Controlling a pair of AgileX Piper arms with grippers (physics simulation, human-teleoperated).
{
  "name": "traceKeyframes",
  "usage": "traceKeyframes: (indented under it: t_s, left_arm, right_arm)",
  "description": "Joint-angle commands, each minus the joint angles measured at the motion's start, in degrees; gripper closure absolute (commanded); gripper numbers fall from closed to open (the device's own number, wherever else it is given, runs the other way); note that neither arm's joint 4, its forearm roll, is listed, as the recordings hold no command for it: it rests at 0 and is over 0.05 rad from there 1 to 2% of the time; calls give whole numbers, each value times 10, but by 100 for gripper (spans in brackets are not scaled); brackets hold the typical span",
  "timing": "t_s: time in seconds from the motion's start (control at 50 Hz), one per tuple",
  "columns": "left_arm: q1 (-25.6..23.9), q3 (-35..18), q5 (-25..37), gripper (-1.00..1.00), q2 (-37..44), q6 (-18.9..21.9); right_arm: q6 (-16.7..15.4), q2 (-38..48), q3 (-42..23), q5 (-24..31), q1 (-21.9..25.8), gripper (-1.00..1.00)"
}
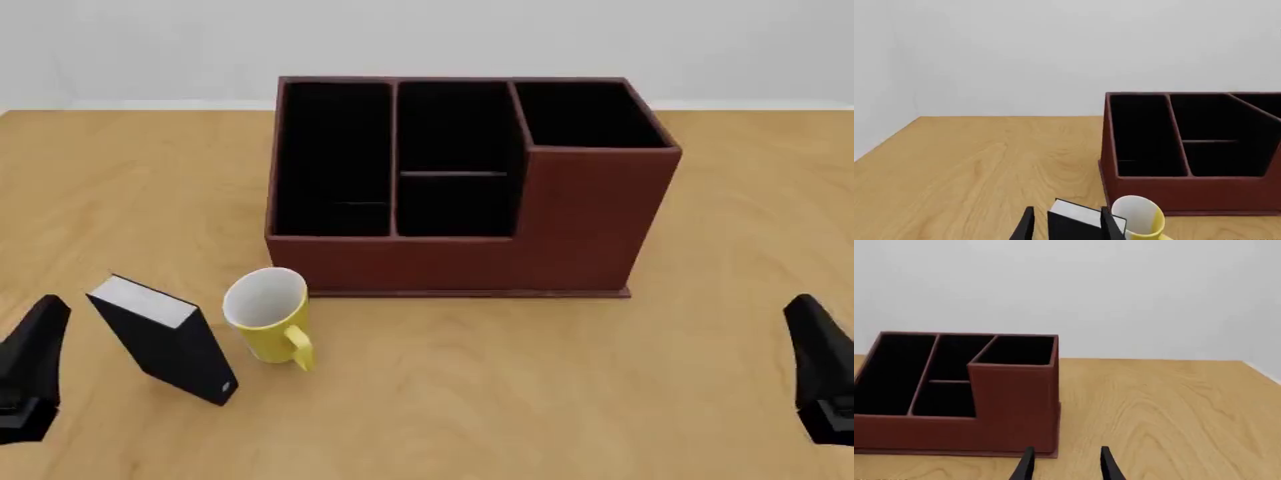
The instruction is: Pick up the yellow and white mug and place it to the right of the caddy.
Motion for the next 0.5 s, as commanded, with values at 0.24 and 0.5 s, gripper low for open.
traceKeyframes:
  t_s: [0.24, 0.5]
  left_arm:
    - [-37, 8, -106, -100, 97, -5]
    - [-41, 6, -74, -100, 60, -8]
  right_arm:
    - [-49, 60, 11, -77, 6, -100]
    - [-80, 90, -2, -98, 77, -100]
